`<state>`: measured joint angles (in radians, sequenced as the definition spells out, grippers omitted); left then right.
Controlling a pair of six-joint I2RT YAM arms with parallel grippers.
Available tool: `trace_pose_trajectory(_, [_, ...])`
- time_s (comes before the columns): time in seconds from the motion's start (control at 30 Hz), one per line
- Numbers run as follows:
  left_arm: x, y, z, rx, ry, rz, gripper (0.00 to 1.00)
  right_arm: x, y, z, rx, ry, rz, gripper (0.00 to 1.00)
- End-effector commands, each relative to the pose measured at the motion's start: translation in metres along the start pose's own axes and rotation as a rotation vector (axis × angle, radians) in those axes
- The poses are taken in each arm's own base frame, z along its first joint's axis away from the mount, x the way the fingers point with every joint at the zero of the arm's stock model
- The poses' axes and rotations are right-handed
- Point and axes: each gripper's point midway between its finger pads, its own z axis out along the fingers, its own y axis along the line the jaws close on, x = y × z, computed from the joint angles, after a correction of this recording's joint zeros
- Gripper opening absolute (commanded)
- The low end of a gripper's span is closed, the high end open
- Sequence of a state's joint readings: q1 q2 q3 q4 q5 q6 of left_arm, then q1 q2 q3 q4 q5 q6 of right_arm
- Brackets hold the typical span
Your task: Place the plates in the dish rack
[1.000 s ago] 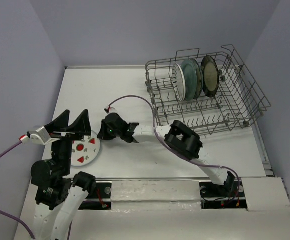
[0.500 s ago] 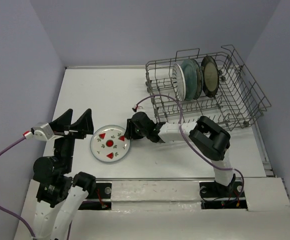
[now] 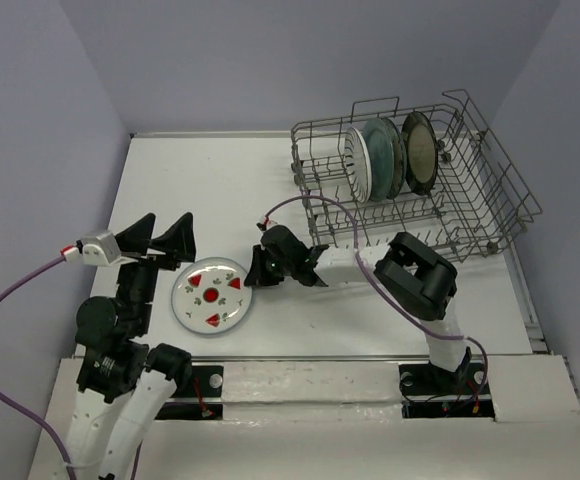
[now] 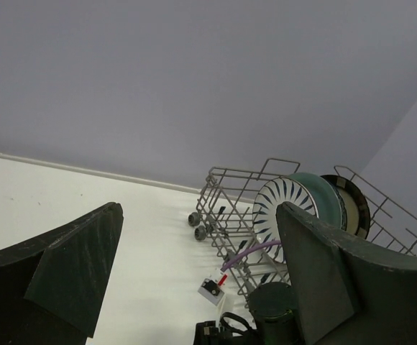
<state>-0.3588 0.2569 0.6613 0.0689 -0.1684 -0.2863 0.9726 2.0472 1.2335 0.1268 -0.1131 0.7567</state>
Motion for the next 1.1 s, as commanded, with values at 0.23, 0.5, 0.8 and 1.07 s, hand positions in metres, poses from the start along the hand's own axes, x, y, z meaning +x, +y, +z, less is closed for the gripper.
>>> trace_pose_trajectory(0.23, [0.019, -0.013, 0.018, 0.056, 0.093, 0.017, 0.99, -0.141, 0.102, -0.093, -0.161, -0.377, -0.134, 0.07])
trace_pose_trajectory(0.5, [0.042, -0.017, 0.029, 0.077, 0.181, -0.006, 0.99, -0.235, 0.099, -0.205, -0.250, -0.594, -0.080, 0.07])
trace_pose_trajectory(0.8, [0.098, -0.014, 0.050, 0.153, 0.401, -0.100, 0.99, -0.268, 0.054, -0.288, -0.271, -0.704, -0.029, 0.07])
trace_pose_trajectory(1.07, [0.125, -0.033, 0.052, 0.388, 0.520, -0.302, 0.99, -0.254, 0.064, -0.299, -0.352, -0.655, -0.040, 0.07])
